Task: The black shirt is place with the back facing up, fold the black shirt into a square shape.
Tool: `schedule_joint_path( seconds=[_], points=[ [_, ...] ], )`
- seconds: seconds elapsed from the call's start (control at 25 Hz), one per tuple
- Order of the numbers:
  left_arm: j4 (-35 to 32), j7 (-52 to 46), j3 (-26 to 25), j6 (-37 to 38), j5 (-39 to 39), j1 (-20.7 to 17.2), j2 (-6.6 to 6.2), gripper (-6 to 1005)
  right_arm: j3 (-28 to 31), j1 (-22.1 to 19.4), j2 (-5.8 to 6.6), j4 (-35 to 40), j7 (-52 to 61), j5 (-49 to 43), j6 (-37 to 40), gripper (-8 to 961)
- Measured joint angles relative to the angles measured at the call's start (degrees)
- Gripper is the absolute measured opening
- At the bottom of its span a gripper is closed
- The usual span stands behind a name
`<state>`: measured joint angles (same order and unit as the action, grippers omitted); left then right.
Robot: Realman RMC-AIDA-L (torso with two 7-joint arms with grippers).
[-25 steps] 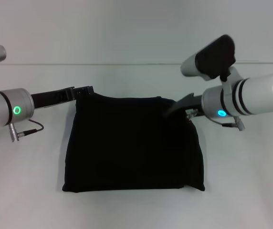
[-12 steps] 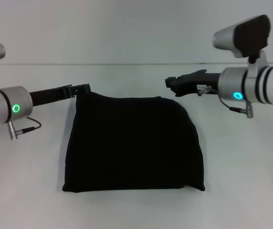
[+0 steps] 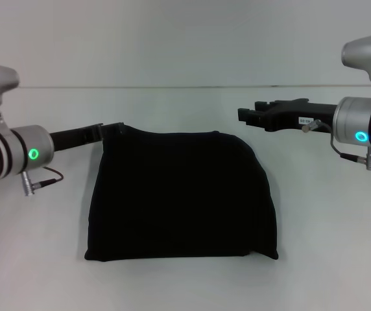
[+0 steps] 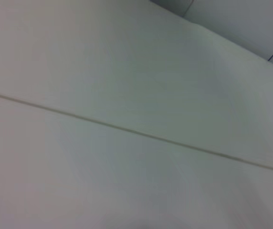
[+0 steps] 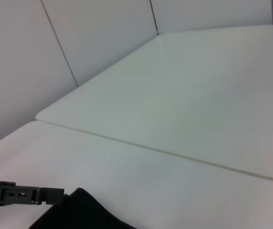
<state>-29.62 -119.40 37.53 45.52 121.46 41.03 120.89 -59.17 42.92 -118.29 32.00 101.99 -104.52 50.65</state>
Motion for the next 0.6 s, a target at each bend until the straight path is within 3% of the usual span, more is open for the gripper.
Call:
schedule_joint_path(
  seconds=[0.2,0.32,0.6],
  points=[
    [2.8,1.3,0.0,-1.9,0.0,1.6,0.21,623,0.1,-0.6,0.18,-0.1,0.0,-0.2,0.0,517],
    [3.2,1.8,0.0,-2.0,0.0,2.1,0.58,618,-0.1,-0.6,0.17,-0.1,0.0,-0.2,-0.1,566],
    [2.9,6.4,-0.5,-2.7,-1.9,1.8,1.57,606,-0.5,-0.6,0.17,-0.1,0.1,-0.3,-0.1,565]
  ],
)
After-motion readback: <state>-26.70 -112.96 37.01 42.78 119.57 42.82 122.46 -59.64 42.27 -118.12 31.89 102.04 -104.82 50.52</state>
